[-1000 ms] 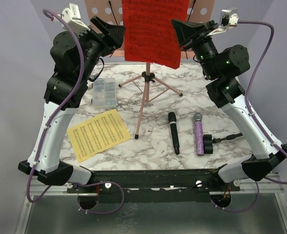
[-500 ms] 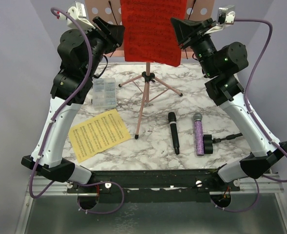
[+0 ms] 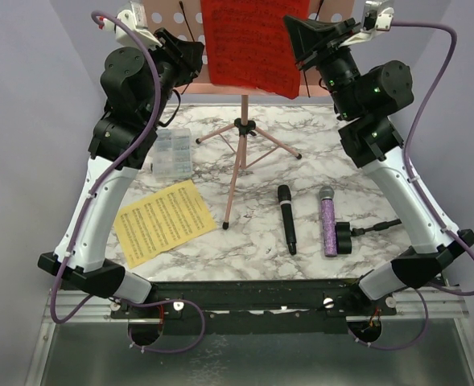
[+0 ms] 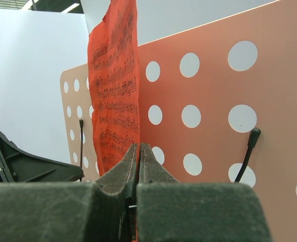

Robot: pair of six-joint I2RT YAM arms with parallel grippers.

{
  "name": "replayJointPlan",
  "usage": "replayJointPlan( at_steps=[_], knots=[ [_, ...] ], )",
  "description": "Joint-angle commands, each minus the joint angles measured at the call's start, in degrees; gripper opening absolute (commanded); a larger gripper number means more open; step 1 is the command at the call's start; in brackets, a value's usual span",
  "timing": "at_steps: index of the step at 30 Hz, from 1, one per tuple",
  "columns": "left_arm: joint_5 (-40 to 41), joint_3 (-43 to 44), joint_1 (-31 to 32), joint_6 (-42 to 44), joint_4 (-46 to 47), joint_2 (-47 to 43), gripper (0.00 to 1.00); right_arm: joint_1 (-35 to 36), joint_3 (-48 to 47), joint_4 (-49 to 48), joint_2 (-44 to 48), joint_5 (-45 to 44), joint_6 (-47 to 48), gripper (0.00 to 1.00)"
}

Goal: Set up the instrument practice props

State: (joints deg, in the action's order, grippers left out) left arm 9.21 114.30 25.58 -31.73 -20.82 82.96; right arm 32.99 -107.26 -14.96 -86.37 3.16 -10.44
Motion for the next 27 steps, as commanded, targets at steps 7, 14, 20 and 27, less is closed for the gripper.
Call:
replayJointPlan(
  at_steps=[7, 14, 20, 27],
  knots=[
    [-0.9, -0.11, -0.18, 2.48, 1.22, 0.77, 0.21, -0.22, -3.53, 1.75, -2.65, 0.27, 2.09, 0.0],
    [-1.83, -1.15, -0.18, 5.26, 3.15, 0.42, 0.15, -0.28, -4.26, 0.94, -3.52, 0.44, 2.23, 0.0],
    [-2.0, -1.93, -0.18, 7.26, 4.34, -0.1, 0.07, -0.21, -5.49, 0.84, -5.1, 0.46, 2.35, 0.0],
    [-2.36, -4.1, -0.18, 9.44, 6.32, -1.03, 0.0, -0.21, -5.56, 0.93, -5.73, -1.02, 2.61, 0.0]
  ],
)
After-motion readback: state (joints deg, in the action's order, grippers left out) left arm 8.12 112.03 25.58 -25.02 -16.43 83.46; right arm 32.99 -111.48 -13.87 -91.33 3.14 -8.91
